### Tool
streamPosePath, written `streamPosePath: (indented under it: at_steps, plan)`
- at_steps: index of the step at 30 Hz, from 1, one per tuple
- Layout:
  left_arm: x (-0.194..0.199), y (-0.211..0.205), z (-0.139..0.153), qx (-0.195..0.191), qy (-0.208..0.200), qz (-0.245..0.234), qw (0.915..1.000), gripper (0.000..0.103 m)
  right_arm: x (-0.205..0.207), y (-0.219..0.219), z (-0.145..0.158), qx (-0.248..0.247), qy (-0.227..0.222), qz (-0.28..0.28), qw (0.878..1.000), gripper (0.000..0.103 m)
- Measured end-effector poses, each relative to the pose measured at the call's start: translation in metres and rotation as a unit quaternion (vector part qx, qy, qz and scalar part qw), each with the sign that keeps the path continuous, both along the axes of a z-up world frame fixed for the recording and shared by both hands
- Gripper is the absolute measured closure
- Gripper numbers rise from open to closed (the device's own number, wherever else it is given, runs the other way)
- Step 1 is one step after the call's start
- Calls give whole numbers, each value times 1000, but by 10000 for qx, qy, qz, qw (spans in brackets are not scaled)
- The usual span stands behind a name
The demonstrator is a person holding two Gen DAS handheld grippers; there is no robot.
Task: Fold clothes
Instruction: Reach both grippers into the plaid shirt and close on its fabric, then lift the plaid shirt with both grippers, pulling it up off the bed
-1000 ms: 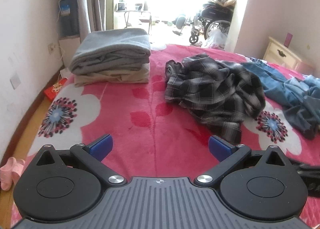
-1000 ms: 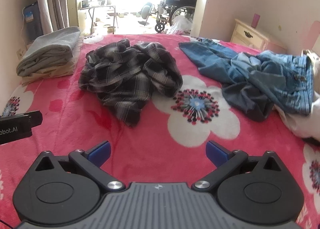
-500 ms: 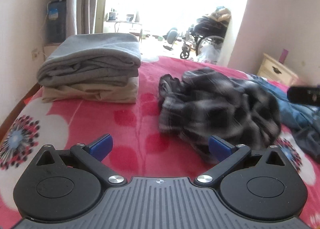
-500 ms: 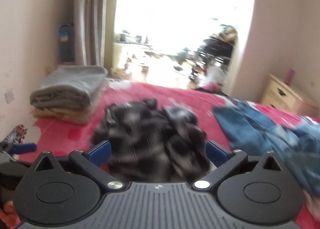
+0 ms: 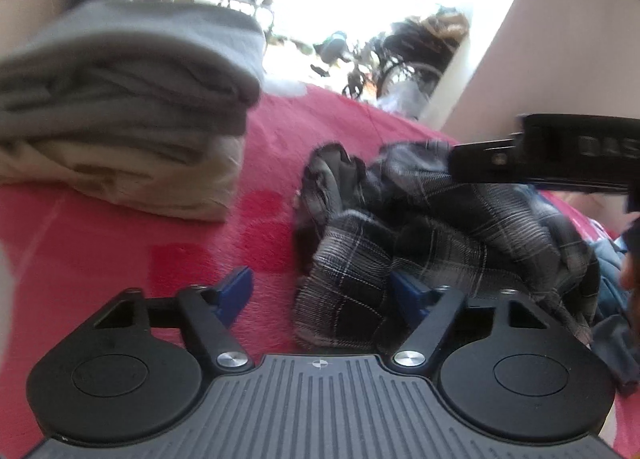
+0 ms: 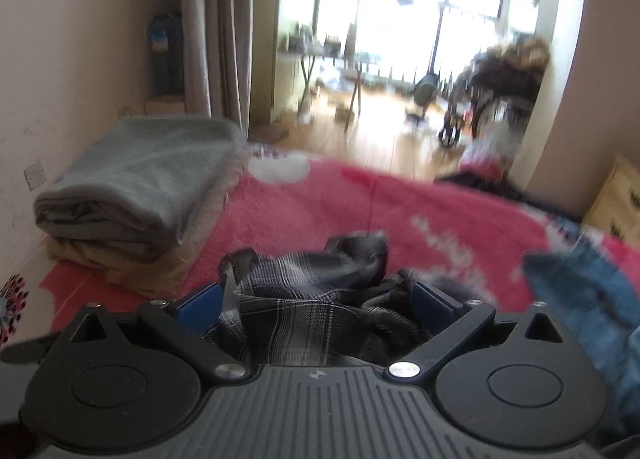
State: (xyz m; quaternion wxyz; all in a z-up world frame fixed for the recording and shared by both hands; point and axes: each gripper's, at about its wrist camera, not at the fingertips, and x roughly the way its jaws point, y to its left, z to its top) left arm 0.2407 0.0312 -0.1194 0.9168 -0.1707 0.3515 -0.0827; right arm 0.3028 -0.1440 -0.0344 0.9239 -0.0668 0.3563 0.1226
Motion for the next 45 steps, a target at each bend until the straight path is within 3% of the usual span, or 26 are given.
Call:
streamPosePath:
  at_steps: [2,6,7,9,11,12,20,25,29,33,36,38,41,43,45]
  plan:
    - [5,-3,-4,-103,70,-79,9999,44,15,-5,-15,150,401,-160,9990,10]
    - [-2,-14,1,23,-8,-264,9996,64,32,-20,-34,575,981,-506,9922,41]
    - [-6,-18,4,141,-63,-303,9994,69,30,-26,-33,692,968,-563,9913,45]
    - [-18,-23,11,306,-220,-389,9985,72,24,-39,-26,860,836,-722,9901,83]
    - [-33,-26,21,359,-343,-467,9977,93,14,-54,-15,1092,668,-889,9878,92]
    - [-41,-27,27,375,-420,-529,9970,93,7,-62,-9,1253,566,-973,9857,94]
    - [-127,-39,71,200,-1208,-1363,9831,95,-59,-110,43,1983,-49,-1203,9727,95]
    - [-163,-47,78,-23,-1385,-2120,9674,95,-134,-136,54,2362,-153,-1446,9608,95]
    - [-193,-50,76,-39,-1170,-2754,9542,96,-199,-155,43,2417,-39,-1907,9514,98]
    - [-211,-64,61,438,-951,-3250,9399,96,-236,-162,23,1627,341,-2110,9632,97]
    - [-212,-74,50,733,-922,-3320,9359,96,-243,-159,21,1091,369,-2072,9715,94]
    - [-208,-80,42,884,-942,-3356,9331,96,-226,-138,30,768,242,-1605,9838,90]
    - [-209,-88,35,1067,-991,-3374,9300,96,-196,-98,41,204,-9,-749,9970,51]
    - [-215,-92,33,1184,-1037,-3386,9277,96,-171,-60,43,-305,-243,-17,9992,49]
    - [-219,-93,32,1242,-1079,-3379,9267,96,-143,-21,35,-882,-360,587,9937,48]
